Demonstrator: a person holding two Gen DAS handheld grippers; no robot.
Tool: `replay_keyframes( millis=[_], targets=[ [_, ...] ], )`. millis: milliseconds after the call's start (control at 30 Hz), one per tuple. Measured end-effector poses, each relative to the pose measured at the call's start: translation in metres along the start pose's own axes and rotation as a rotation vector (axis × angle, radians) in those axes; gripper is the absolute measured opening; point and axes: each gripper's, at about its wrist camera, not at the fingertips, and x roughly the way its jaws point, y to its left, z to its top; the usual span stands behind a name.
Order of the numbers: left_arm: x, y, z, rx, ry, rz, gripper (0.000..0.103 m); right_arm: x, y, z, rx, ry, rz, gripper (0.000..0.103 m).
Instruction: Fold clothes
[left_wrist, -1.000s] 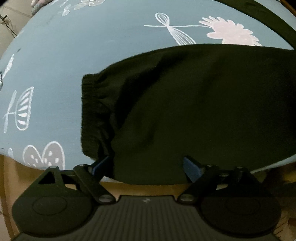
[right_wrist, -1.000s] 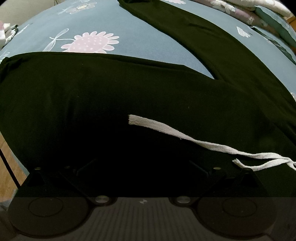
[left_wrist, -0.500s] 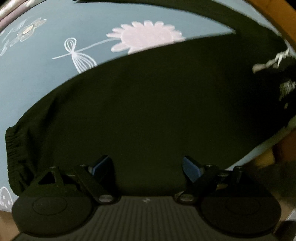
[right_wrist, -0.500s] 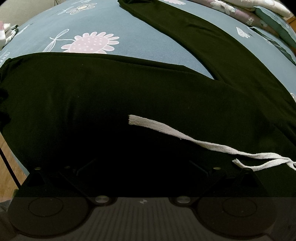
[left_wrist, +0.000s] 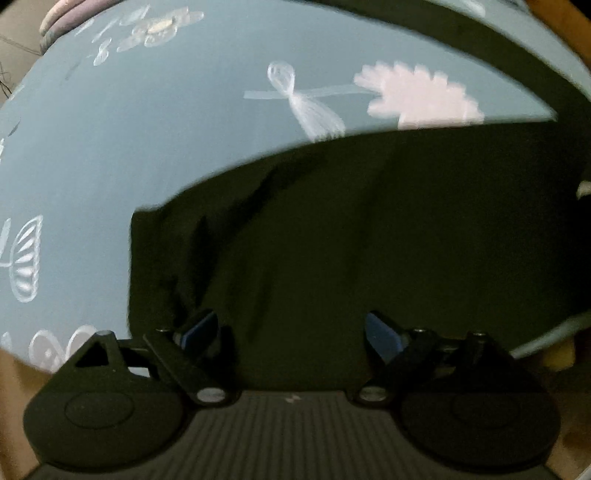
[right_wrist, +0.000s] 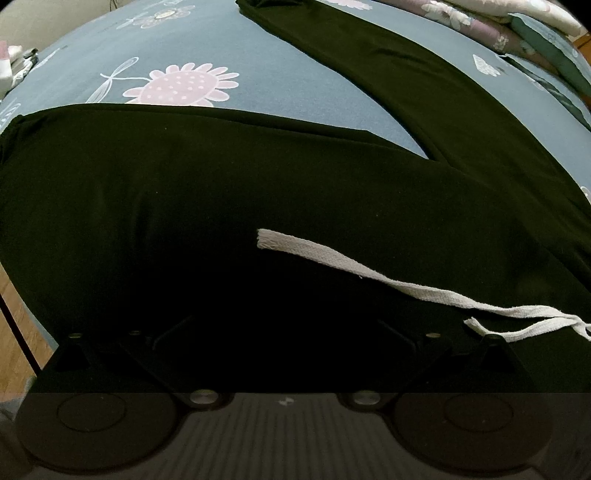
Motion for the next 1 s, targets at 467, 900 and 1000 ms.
replay_keyframes(
  millis=[467, 900, 1000],
  targets=[
    [0.029, 0.046, 0.031, -0.069, -0.014, -0.014, 0.086, 0.005, 0.004, 0.004, 0.030, -0.001, -0.020, 0.103],
    [0.051, 0.064, 0.063, -0.218, -0.051, -0.120, 0.086, 0.005, 0.003, 0.002, 0.028, -0.015, -0.019, 0.103],
    [0.049, 0.071, 0.070, -0.235, -0.061, -0.099, 0.086, 0.004, 0.004, 0.001, 0.033, -0.017, -0.022, 0.103]
  ],
)
